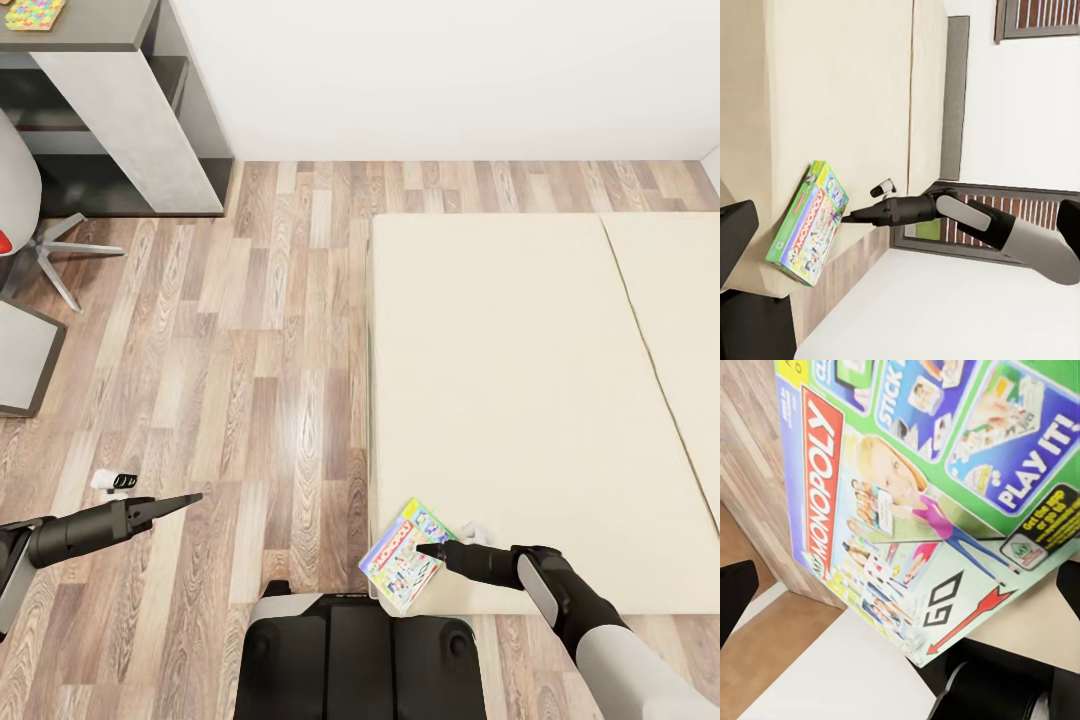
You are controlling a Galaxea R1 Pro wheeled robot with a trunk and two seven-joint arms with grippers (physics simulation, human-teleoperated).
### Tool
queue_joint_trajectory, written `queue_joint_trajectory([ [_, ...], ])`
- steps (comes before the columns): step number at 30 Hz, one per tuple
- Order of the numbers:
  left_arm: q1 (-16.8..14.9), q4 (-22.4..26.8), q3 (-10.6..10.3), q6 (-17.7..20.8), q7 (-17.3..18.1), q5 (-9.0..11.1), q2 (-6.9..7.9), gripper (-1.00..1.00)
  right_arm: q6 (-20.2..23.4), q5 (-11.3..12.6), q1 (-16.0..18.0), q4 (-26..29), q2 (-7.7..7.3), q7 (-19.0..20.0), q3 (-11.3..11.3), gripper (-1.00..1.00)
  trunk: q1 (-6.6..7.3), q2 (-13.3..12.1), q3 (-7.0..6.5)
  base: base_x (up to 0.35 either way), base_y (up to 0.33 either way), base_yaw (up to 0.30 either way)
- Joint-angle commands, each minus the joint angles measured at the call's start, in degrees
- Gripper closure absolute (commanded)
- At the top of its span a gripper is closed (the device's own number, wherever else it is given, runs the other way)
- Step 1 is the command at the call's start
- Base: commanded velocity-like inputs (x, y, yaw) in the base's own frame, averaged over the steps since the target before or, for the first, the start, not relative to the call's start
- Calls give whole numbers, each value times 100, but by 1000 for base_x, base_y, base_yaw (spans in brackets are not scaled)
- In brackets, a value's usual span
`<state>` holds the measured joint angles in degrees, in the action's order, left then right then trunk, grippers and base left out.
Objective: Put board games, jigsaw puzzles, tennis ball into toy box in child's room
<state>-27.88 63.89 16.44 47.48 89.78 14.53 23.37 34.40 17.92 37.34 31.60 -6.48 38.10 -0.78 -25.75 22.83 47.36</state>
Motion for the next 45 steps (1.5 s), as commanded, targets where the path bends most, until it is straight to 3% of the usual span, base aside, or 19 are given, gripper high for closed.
queue_joint_trajectory([
  [1, -1, 1, -1, 62, 22, -2, 1, -100, 38, 42, 1, 4, -3, -4, -6, -100, -3, 9, 6, 0, 0, 0],
  [45, -2, 1, -1, 63, 22, -2, 3, -100, 76, 88, 1, 56, 28, 5, 15, -100, -3, 9, 6, 0, 0, 0],
])
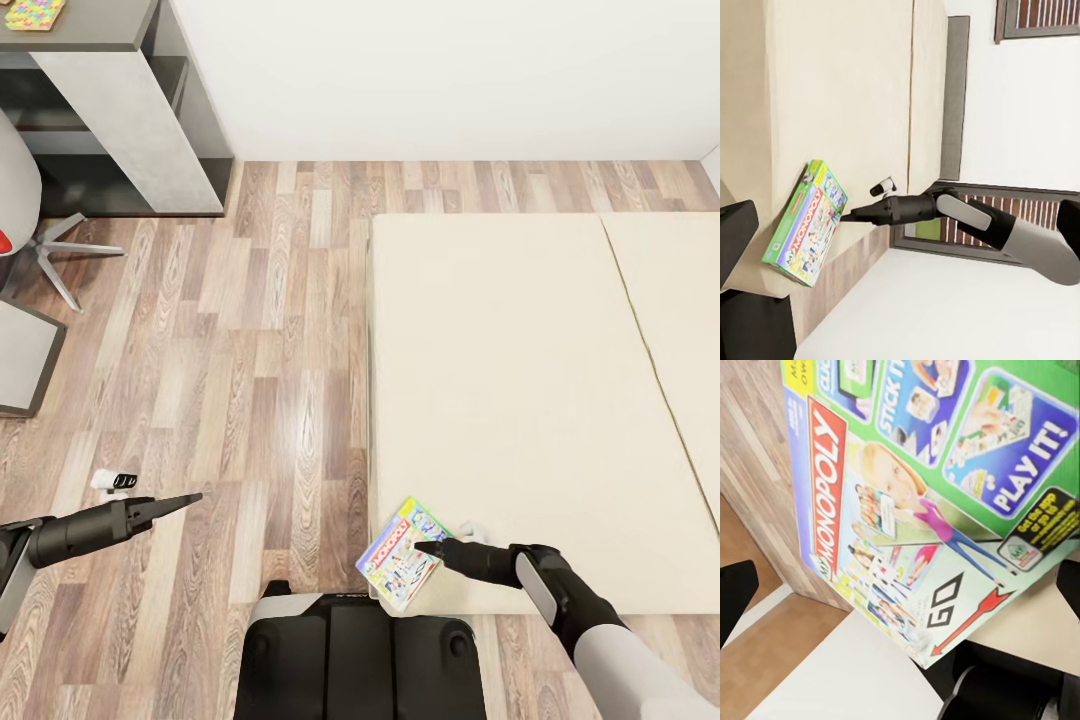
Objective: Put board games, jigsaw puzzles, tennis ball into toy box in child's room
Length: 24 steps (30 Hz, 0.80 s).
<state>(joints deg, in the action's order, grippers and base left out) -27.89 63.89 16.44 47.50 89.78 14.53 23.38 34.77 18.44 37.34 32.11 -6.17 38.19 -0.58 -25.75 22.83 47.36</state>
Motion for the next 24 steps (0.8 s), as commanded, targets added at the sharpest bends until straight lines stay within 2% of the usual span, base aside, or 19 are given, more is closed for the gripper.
queue_joint_trajectory([
  [1, 0, 1, -1, 60, 22, -2, 1, -100, 39, 37, 1, 6, -6, -4, -2, -100, -3, 9, 6, 0, 0, 0],
  [8, -1, 1, -1, 62, 22, -2, 0, -100, 39, 35, -1, 14, -65, 122, 6, -100, -3, 9, 6, 0, 0, 0],
  [17, -1, 1, -1, 58, 22, -2, 3, -100, 20, 8, -9, 19, -156, 659, 5, -100, -3, 9, 4, 0, 0, -2],
  [24, 2, 1, -1, 60, 22, 1, 2, -100, -12, 29, -16, 15, -312, 745, 5, -100, -3, 9, -42, 0, 0, -69],
])
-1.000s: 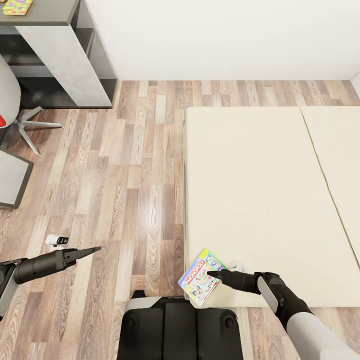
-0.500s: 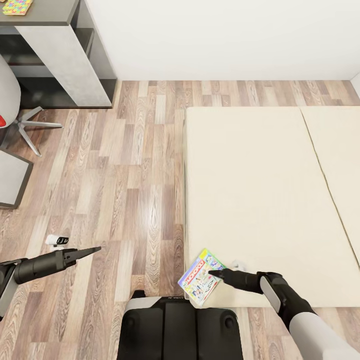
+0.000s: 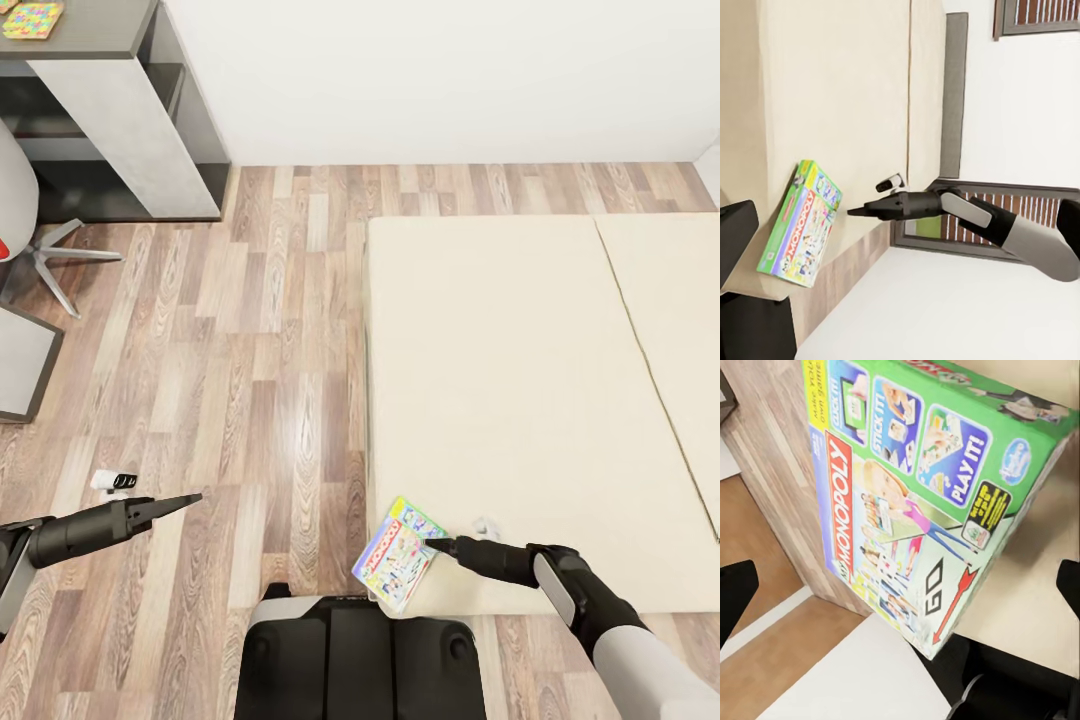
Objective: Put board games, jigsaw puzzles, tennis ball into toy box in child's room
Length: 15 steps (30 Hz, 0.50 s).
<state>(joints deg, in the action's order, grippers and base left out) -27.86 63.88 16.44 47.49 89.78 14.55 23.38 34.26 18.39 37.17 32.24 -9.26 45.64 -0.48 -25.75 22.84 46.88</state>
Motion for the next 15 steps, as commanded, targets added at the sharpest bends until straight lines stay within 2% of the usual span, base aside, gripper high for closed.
queue_joint_trajectory([
  [1, 0, 1, 0, 60, 22, -1, 3, -100, 36, 35, 1, 2, -19, 6, -5, -100, -4, 8, -3, 0, 0, -86],
  [15, 0, 1, 0, 59, 22, 12, 2, -100, 23, 31, -6, -10, -92, 337, 2, -100, -4, 8, -125, 0, 0, -90],
])
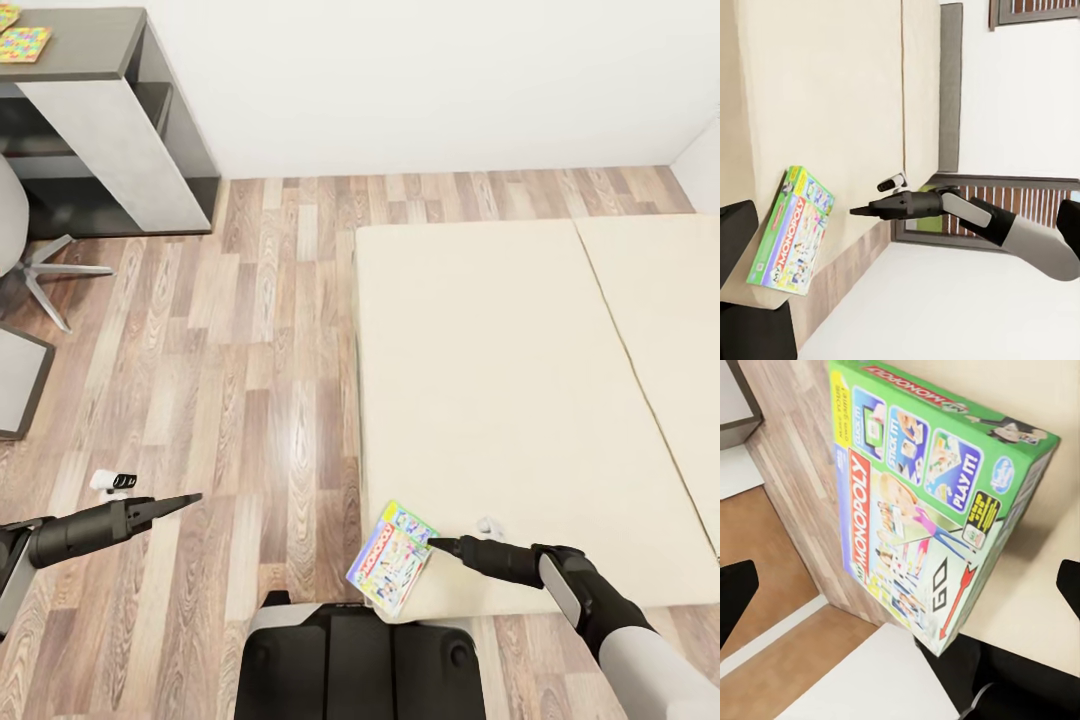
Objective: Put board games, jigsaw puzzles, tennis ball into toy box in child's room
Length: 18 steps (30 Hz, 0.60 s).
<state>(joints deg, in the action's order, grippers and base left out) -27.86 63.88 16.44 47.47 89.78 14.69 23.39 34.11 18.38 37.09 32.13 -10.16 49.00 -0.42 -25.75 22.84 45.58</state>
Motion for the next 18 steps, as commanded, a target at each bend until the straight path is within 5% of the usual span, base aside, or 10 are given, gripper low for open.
queue_joint_trajectory([
  [1, -1, 1, 0, 62, 22, -2, 1, -100, 37, 32, 1, 0, -2, 12, -4, -100, -4, 8, -3, 0, 0, -87],
  [9, -1, 1, 0, 62, 22, -1, 2, -100, -42, 41, -23, 4, -50, 267, -3, -100, -4, 8, -75, 0, 0, -82],
  [18, -1, 1, 0, 61, 22, -1, 2, -100, -559, 43, -282, 114, -145, 1194, -3, -100, -4, 8, -157, 0, 0, -43],
])
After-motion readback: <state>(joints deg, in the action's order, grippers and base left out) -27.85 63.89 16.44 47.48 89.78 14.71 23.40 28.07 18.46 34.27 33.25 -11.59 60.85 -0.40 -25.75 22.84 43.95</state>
